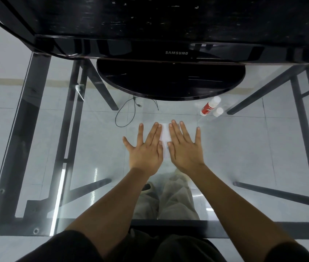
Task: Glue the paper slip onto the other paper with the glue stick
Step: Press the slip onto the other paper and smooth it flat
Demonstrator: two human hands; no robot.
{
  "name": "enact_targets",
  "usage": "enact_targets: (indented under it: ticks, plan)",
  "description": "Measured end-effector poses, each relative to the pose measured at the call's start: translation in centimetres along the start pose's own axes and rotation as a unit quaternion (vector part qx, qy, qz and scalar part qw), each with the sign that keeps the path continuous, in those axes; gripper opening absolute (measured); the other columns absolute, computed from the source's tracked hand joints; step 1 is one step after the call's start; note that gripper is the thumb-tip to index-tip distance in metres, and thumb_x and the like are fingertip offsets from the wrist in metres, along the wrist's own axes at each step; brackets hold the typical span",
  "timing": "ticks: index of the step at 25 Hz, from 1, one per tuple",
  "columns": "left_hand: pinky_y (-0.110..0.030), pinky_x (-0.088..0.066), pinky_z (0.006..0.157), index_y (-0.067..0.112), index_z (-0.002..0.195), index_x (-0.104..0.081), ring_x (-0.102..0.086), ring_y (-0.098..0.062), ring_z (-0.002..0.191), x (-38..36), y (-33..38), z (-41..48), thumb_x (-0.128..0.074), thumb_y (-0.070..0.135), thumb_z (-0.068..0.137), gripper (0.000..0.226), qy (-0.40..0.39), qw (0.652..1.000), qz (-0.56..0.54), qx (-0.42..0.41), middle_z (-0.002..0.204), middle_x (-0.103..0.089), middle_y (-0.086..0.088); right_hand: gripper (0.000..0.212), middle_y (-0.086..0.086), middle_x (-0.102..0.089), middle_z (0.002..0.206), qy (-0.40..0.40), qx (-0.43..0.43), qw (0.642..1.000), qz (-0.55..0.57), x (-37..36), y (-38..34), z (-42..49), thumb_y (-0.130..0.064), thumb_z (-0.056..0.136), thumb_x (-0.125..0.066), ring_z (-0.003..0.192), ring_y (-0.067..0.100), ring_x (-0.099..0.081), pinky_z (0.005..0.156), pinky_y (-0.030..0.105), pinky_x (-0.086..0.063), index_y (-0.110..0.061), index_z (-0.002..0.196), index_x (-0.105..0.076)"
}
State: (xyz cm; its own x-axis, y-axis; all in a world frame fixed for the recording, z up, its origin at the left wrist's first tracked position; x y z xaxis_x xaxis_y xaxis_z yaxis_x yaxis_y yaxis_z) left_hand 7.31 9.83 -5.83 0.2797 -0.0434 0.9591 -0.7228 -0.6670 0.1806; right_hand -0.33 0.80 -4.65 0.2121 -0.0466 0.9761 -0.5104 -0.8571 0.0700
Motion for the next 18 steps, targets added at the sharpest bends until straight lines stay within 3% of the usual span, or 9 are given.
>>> enact_targets:
  ticks: [4,7,10,18]
  plan:
    - [-0.067,0.008,0.102,0.035,0.139,0.025,0.024,-0.020,0.138,-0.04,0.05,0.00,0.012,0.048,0.089,0.053,-0.006,1.000,0.007,0.002,0.155,0.007,0.015,0.060,-0.004,0.005,0.158,0.010,-0.046,0.999,0.009,-0.42,0.45,0.06,-0.049,0.095,-0.009,0.143,0.024,0.012,0.102,0.055,0.029,-0.025,0.146,0.009]
    - [-0.068,0.005,0.103,0.034,0.139,0.024,0.022,-0.020,0.138,0.05,0.13,-0.10,0.009,0.046,0.090,0.053,-0.005,1.000,0.006,0.004,0.156,0.006,0.016,0.061,-0.002,0.004,0.158,0.014,-0.071,0.997,0.007,-0.04,0.62,-0.03,-0.050,0.093,-0.004,0.144,0.026,0.008,0.099,0.055,0.032,-0.023,0.147,0.009]
    - [-0.068,0.004,0.104,0.034,0.141,0.021,0.016,-0.022,0.141,0.13,0.12,-0.14,0.009,0.045,0.090,0.053,-0.005,1.000,0.003,0.007,0.156,0.004,0.016,0.063,-0.001,0.005,0.158,0.008,-0.103,0.995,-0.002,0.01,0.70,-0.24,-0.049,0.090,0.004,0.144,0.029,0.009,0.096,0.056,0.035,-0.022,0.146,0.011]
    - [-0.069,0.000,0.103,0.033,0.142,0.016,0.011,-0.023,0.142,0.35,0.28,0.03,0.004,0.043,0.091,0.054,-0.010,1.000,0.000,0.011,0.156,0.002,0.016,0.065,0.003,0.011,0.158,-0.004,-0.158,0.987,0.003,-0.08,0.94,-0.31,-0.050,0.094,-0.008,0.142,0.028,0.015,0.093,0.059,0.034,-0.017,0.146,0.013]
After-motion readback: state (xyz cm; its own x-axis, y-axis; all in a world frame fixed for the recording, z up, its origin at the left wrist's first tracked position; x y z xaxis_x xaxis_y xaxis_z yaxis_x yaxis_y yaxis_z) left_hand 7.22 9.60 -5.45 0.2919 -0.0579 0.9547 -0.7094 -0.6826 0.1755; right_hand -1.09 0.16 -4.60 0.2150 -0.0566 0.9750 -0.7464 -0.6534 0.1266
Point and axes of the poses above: each hand's wrist, its own z-axis towards the middle knuckle, its own x-axis out of the back of the hand, y = z × x, the point moved 9 cm from there along z, towards the middle knuckle
